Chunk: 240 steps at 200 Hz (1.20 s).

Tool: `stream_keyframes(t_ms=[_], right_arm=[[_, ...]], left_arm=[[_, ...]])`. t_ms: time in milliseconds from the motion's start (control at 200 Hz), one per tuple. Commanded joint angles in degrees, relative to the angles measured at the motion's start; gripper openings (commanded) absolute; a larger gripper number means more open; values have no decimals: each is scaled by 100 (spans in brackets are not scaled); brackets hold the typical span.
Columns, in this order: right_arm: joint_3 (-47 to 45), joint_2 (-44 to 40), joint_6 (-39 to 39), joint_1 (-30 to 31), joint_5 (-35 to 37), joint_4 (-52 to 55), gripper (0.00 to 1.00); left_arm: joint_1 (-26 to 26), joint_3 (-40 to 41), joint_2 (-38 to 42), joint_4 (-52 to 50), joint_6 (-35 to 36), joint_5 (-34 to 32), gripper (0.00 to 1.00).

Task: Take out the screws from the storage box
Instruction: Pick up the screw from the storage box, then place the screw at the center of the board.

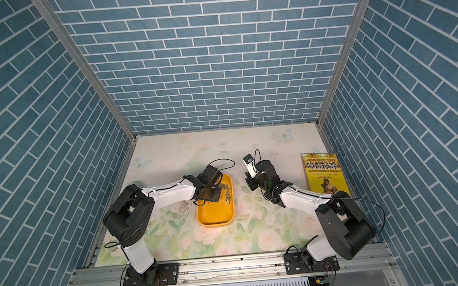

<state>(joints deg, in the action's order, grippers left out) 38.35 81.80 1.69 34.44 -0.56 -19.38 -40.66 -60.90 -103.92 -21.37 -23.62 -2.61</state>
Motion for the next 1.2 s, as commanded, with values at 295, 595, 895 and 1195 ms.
stream_keyframes(t_ms=[295,595,895,1195], right_arm=[[5,-621,19,419,81,-312,26],[595,38,398,1132,402,59,29],[1311,1035,462,1534,157,429,29],[2214,1899,987,1684,-178,1060,28]], left_arm=[[27,293,779,468,-17,88,0],[211,691,1900,848,-174,-260,0],[1241,1596,2726,1067,-652,-246,0],[1770,2425,3294,1265,-1123,-891,0]])
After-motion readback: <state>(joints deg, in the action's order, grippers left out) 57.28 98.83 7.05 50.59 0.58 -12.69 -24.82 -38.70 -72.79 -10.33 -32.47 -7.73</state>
